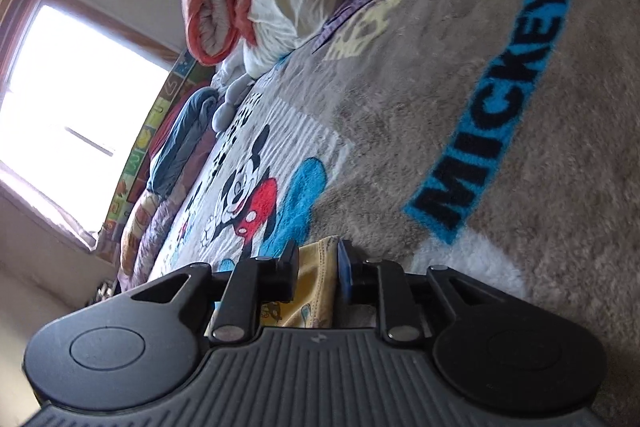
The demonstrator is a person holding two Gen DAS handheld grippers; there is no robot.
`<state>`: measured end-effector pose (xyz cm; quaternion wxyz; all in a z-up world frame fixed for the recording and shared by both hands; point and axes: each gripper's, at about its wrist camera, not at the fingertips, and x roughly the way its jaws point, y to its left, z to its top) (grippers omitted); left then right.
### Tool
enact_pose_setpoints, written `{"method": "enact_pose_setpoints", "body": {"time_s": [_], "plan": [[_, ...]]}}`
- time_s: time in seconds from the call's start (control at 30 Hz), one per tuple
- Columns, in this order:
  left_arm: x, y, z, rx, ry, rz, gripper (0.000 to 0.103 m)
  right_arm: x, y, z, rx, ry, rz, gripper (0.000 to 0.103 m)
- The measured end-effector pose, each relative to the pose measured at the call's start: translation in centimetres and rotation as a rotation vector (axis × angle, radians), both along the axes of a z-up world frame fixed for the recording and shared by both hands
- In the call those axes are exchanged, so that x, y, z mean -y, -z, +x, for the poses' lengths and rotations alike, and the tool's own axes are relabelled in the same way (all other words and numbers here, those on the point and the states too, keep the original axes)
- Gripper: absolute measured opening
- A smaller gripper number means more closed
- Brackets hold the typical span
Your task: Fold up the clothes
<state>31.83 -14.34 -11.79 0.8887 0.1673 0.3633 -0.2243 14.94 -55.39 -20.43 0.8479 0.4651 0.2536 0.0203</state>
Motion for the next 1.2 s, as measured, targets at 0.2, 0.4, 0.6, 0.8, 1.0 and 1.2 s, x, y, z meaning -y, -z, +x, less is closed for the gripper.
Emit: {"method": "enact_pose_setpoints", "body": {"time_s": [0.2,0.4,0.6,0.8,1.0,1.2], "plan": [[-0.3,1.1,3.4,-0.106,0.154,0.023,0.001,-1.4,-0.6,0.6,0.013,-0.044,-0.084,0.019],[-2.6,2.1,5.0,-0.126,-0.017,-0.117,0.0,-2.0,-1.4,0.7,0.04,-0.028,-0.174,0.015],[-3.1,1.1,3.8,-0.092,-0.012,-0.178,0.016,-1.9,-0.7,1.1,0.006,-0.004,-0.164,0.017],[-1.4,1.0,4.0,-0.124,0.151,-0.124,0.035,-1.8,-0.6,0.5,0.01,0.001,-0.125,0.018],[-1.8,1.5,3.7,-0.083,0.122,-0.16,0.003,-2.1,-1.2,0.3,0.066,-0.016,-0.14,0.014],[-2.6,1.9,2.9,-0.039,0.087,-0.232,0.003,-2.0,-1.2,0.4,0.052,-0.023,-0.147,0.014]]}}
